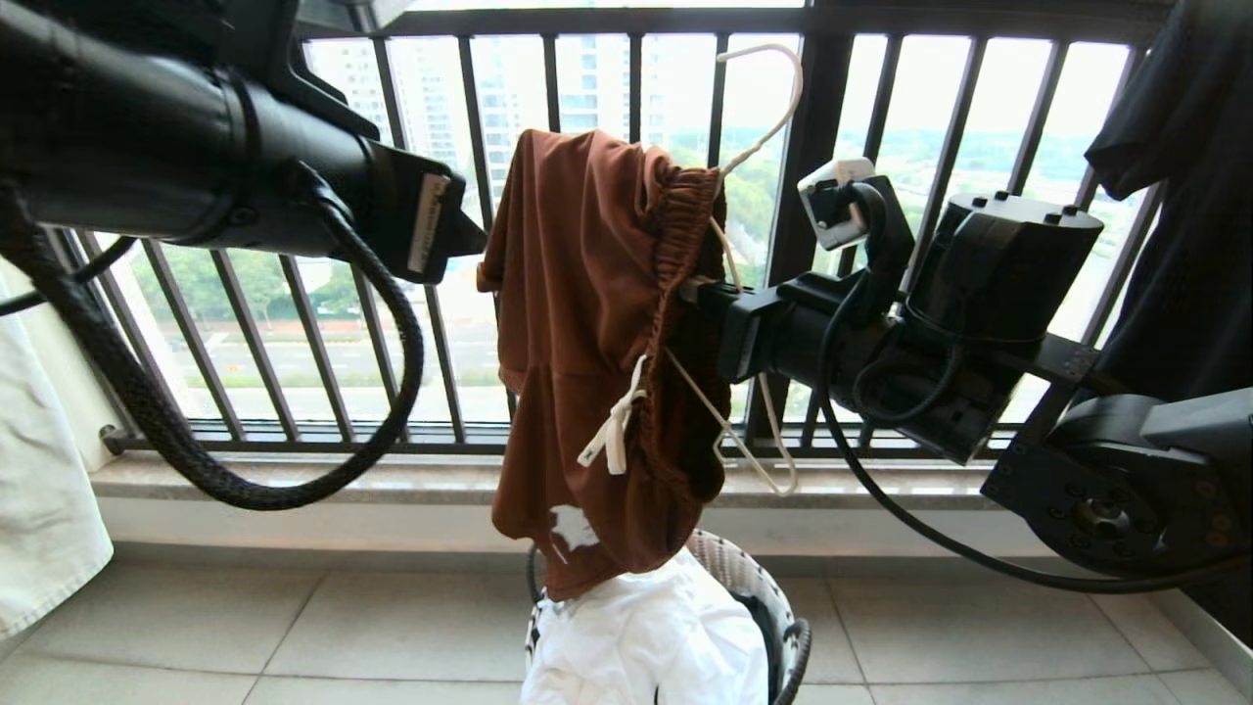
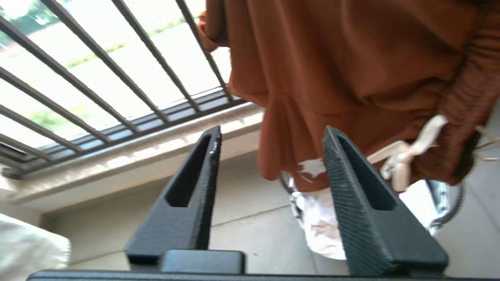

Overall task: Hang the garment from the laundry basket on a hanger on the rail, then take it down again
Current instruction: Hang the clothes on the clothes rack

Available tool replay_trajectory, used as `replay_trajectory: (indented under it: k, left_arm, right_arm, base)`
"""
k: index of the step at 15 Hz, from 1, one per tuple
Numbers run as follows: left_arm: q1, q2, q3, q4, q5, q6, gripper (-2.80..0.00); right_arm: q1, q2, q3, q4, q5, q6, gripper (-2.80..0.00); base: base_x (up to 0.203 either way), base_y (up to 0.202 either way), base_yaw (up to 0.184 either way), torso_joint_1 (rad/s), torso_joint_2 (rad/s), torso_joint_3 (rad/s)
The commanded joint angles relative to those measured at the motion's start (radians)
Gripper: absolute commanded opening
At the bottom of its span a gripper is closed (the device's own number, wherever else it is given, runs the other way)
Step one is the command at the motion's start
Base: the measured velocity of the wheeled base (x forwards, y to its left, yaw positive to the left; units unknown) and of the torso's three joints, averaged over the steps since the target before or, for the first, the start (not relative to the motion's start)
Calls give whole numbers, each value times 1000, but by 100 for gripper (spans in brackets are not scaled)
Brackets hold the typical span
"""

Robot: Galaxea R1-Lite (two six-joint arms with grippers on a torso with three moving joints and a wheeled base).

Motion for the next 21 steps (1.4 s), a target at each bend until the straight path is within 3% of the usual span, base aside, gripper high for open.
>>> replay_trajectory:
  k: [1,3,4,6,9,11,15,19,20,21]
  left_arm:
    - [60,-41,7,2,-28,75,-280]
    - [87,-59,13,4,-190,162,-280]
    - [101,-71,19,12,-240,244,-280]
    - [127,-83,-9,104,-273,411,-280]
    - [128,-101,-54,231,-420,483,-280]
    - [131,-103,-71,328,-433,571,-280]
    - [130,-95,-72,368,-458,592,-280]
    - [130,-87,-70,404,-478,602,-280]
    - [130,-80,-70,402,-490,613,0]
    - [130,-73,-70,401,-493,633,0]
  right_arm:
    - [0,-9,12,-6,7,0,-280]
    - [-1,-24,33,-5,65,1,-280]
    - [-3,-30,42,-5,74,2,-280]
    - [-12,-39,67,-5,132,1,-280]
    - [-73,-41,97,-5,288,1,-280]
    - [-109,-40,98,-4,362,3,-280]
    - [-195,-23,126,-8,658,33,-280]
    - [-209,-6,149,-8,752,33,-280]
    - [-209,4,151,-9,755,20,-280]
    - [-209,6,155,-8,757,2,-280]
  base:
    - [0,0,0,0,0,0]
    - [0,0,0,0,0,0]
    - [0,0,0,0,0,0]
    - [0,0,0,0,0,0]
    - [0,0,0,0,0,0]
    - [0,0,0,0,0,0]
    - [0,0,0,0,0,0]
    - [0,0,0,0,0,0]
    - [0,0,0,0,0,0]
    - [0,0,0,0,0,0]
